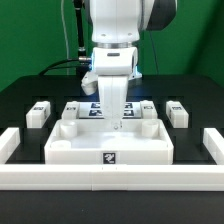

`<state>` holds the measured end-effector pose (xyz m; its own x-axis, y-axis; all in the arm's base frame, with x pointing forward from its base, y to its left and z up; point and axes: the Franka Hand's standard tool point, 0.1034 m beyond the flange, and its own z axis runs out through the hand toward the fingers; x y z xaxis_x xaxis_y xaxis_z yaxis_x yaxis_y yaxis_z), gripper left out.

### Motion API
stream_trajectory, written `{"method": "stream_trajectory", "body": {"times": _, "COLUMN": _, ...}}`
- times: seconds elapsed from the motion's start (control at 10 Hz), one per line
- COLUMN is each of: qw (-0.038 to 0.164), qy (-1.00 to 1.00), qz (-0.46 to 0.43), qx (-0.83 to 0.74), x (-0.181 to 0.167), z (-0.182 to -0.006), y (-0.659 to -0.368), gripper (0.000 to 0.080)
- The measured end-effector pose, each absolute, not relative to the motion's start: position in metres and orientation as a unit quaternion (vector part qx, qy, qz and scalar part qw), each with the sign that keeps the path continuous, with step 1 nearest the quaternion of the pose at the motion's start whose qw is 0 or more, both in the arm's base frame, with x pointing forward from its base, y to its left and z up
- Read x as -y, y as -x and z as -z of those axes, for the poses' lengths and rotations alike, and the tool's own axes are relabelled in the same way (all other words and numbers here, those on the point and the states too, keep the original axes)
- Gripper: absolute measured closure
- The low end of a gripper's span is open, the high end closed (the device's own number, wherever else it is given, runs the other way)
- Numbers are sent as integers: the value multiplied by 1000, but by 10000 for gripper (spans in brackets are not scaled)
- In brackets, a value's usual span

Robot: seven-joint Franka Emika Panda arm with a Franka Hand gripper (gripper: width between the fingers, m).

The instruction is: Assemble desk

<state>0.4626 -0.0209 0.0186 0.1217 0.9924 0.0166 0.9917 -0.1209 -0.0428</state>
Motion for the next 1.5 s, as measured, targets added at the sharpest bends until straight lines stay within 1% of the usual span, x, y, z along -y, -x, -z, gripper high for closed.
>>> {"method": "stream_trajectory", "body": {"times": 0.2, "qw": 22, "qy": 749, "qz": -9, "qx": 663, "x": 21, "z": -18, "y": -462, "gripper": 412}}
{"method": "stream_trajectory", "body": {"times": 0.3, "qw": 22, "qy": 749, "qz": -9, "qx": 663, "x": 21, "z": -18, "y": -462, "gripper": 412}}
{"method": "stream_trajectory", "body": {"times": 0.4, "qw": 22, "qy": 749, "qz": -9, "qx": 663, "x": 21, "z": -18, "y": -462, "gripper": 596}}
{"method": "stream_trajectory", "body": {"times": 0.5, "qw": 22, "qy": 749, "qz": -9, "qx": 663, "x": 21, "z": -18, "y": -462, "gripper": 721}}
{"method": "stream_trajectory", "body": {"times": 0.6, "qw": 22, "qy": 749, "qz": -9, "qx": 662, "x": 21, "z": -18, "y": -462, "gripper": 721}}
{"method": "stream_trajectory", "body": {"times": 0.7, "qw": 22, "qy": 750, "qz": -9, "qx": 662, "x": 21, "z": -18, "y": -462, "gripper": 743}}
{"method": "stream_trajectory", "body": {"times": 1.5, "qw": 21, "qy": 745, "qz": -8, "qx": 666, "x": 21, "z": -18, "y": -463, "gripper": 742}}
